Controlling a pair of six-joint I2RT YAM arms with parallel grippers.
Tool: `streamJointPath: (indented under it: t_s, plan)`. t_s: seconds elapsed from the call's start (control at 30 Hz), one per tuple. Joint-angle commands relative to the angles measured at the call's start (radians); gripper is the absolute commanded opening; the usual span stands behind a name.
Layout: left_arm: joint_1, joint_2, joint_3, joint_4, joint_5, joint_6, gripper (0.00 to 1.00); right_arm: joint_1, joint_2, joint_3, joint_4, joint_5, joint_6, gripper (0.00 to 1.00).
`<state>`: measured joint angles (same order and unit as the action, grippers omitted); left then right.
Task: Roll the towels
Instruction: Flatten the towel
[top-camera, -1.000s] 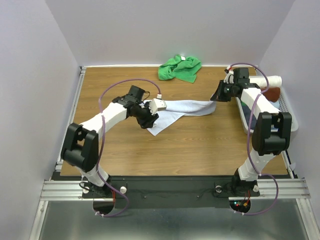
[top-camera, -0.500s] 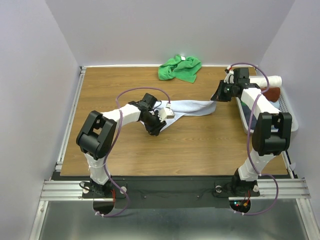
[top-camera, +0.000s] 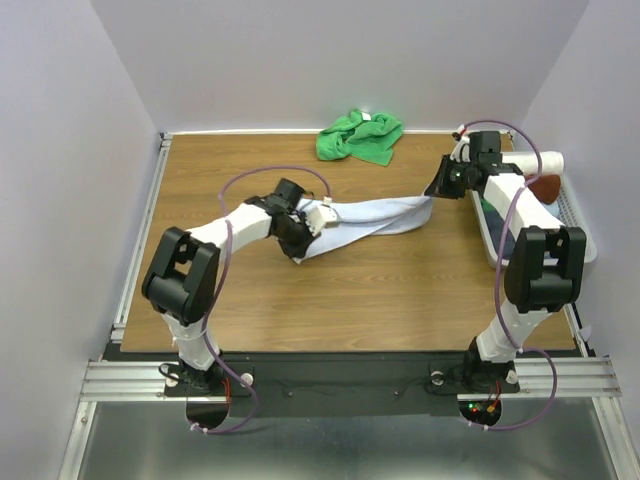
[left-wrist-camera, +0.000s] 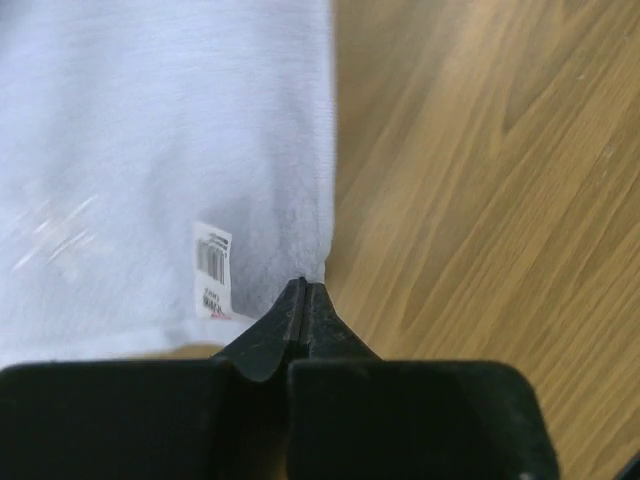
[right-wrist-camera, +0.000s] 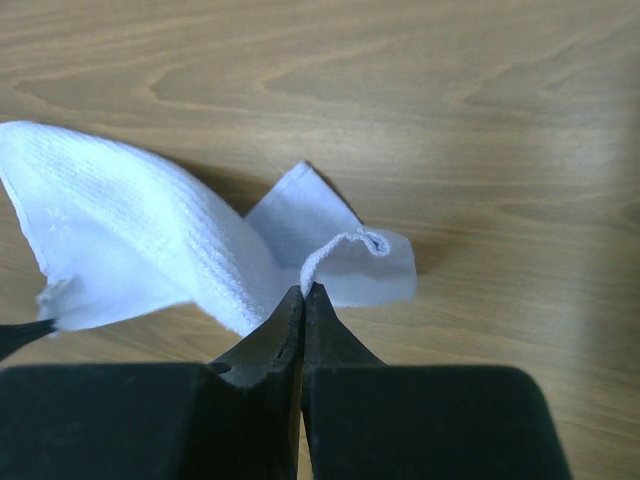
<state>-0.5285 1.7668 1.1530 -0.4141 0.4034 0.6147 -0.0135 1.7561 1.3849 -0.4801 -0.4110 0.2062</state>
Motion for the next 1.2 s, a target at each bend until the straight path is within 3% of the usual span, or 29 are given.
streamJointPath:
  t_s: [0.0,0.23,0.57,0.77,0.97,1.17]
  plan:
    - [0.143,-0.167,0.141,-0.124,0.011,0.006,0.0,-0.006,-0.124,0.094,0.041,0.064,-0.034,0.0]
    - [0.243,-0.361,0.244,-0.181,0.069,0.03,0.0,-0.006,-0.245,0.097,0.028,0.075,-0.06,0.0]
    - [0.245,-0.783,0.038,-0.241,0.141,-0.023,0.0,-0.006,-0.639,-0.079,-0.109,0.057,-0.137,0.01]
    - [0.245,-0.869,-0.032,-0.29,0.151,-0.046,0.0,-0.006,-0.826,-0.201,-0.169,0.049,-0.082,0.01]
    - [0.245,-0.732,-0.088,-0.181,0.092,-0.069,0.0,-0.006,-0.667,-0.239,-0.108,0.086,-0.034,0.01]
    - [0.259,-0.471,-0.07,0.023,-0.033,-0.121,0.0,0.035,-0.293,-0.12,-0.029,0.077,-0.011,0.0]
